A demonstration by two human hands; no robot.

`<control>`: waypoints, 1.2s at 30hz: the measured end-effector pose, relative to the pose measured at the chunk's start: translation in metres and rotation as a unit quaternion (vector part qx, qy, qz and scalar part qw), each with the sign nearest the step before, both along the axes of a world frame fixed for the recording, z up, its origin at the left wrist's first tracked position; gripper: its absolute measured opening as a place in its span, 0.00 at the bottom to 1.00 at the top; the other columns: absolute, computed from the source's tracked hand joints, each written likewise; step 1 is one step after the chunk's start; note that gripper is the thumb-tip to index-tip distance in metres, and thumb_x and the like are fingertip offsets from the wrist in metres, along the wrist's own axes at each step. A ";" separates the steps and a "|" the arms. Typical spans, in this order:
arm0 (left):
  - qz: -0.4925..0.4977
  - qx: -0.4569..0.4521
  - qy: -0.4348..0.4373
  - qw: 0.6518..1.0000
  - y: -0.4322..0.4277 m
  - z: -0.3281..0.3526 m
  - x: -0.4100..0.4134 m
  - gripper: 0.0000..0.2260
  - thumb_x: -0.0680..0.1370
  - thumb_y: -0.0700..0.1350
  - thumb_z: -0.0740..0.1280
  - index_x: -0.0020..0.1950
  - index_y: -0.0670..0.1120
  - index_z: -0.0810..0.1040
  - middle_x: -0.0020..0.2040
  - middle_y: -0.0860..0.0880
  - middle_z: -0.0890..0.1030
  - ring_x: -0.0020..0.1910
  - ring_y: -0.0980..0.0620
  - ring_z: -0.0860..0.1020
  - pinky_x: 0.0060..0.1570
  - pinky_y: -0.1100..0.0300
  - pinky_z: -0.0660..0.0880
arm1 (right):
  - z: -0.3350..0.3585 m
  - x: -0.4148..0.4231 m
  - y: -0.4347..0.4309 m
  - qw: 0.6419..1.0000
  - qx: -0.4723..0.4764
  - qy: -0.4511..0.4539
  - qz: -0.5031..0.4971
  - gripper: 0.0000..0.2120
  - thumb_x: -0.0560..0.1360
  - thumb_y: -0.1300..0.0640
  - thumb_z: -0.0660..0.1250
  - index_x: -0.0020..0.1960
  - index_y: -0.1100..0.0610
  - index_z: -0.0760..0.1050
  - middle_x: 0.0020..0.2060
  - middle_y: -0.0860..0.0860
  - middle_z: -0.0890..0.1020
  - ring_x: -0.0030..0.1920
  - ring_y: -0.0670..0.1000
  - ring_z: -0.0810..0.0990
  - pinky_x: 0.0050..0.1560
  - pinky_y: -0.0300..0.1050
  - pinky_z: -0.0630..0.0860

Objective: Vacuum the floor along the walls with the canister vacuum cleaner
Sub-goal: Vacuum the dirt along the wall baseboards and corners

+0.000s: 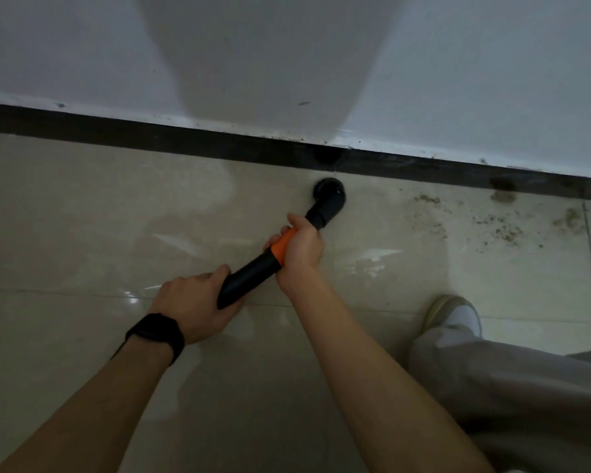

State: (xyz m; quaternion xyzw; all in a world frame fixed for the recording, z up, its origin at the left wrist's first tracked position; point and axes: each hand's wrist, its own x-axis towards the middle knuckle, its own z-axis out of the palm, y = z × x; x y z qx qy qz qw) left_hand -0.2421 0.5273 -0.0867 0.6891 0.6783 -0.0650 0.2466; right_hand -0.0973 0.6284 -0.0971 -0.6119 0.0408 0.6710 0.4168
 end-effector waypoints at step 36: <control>-0.123 0.001 -0.026 0.992 0.048 -0.014 0.120 0.18 0.80 0.63 0.57 0.62 0.51 0.65 0.52 0.50 0.80 0.43 0.45 0.81 0.37 0.57 0.69 | 0.003 0.131 0.021 0.994 0.017 -0.007 -0.110 0.04 0.78 0.62 0.64 0.46 0.57 0.69 0.30 0.50 0.71 0.24 0.49 0.69 0.26 0.41 0.70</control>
